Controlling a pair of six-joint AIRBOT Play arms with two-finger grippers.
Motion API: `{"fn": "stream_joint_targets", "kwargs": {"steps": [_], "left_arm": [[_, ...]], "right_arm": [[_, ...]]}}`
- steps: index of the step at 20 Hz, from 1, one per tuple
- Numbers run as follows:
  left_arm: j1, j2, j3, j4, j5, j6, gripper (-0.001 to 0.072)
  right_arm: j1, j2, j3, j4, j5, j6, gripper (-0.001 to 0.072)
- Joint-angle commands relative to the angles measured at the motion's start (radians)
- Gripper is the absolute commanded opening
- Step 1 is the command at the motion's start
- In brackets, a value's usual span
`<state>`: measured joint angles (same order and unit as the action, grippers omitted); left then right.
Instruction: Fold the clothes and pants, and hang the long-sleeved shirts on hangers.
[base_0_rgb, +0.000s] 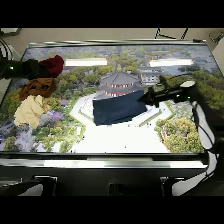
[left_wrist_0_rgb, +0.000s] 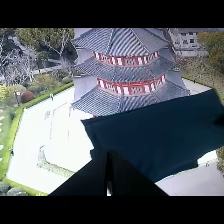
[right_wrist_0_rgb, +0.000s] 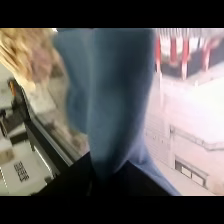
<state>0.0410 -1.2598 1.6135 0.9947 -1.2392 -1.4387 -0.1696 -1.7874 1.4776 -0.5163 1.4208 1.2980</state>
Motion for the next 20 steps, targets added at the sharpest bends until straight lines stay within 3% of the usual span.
{"fn": "stream_joint_targets", "kwargs": {"steps": [1,6,12,17,20], "left_arm": [[0.000,0.000,0.000,0.002,0.002,0.003,0.0029],[-0.001,0.000,0.000,0.001,0.001,0.003,0.0030],[-0.001,0.000,0.000,0.001,0.001,0.003,0.0030],[-0.001,0.000,0.000,0.001,0.001,0.003,0.0029],[-0.001,0.000,0.000,0.001,0.001,0.003,0.0030]], "right_arm": [[-0.177,0.080,0.128,-0.064,0.053,0.105,0.0038],[-0.476,0.184,0.233,-0.209,0.061,0.232,0.0036],[-0.775,0.261,0.256,-0.212,0.039,0.324,0.0035],[-0.904,0.288,0.256,-0.196,-0.046,0.404,0.0035],[-0.952,0.301,0.256,-0.185,-0.004,0.412,0.0035]]}}
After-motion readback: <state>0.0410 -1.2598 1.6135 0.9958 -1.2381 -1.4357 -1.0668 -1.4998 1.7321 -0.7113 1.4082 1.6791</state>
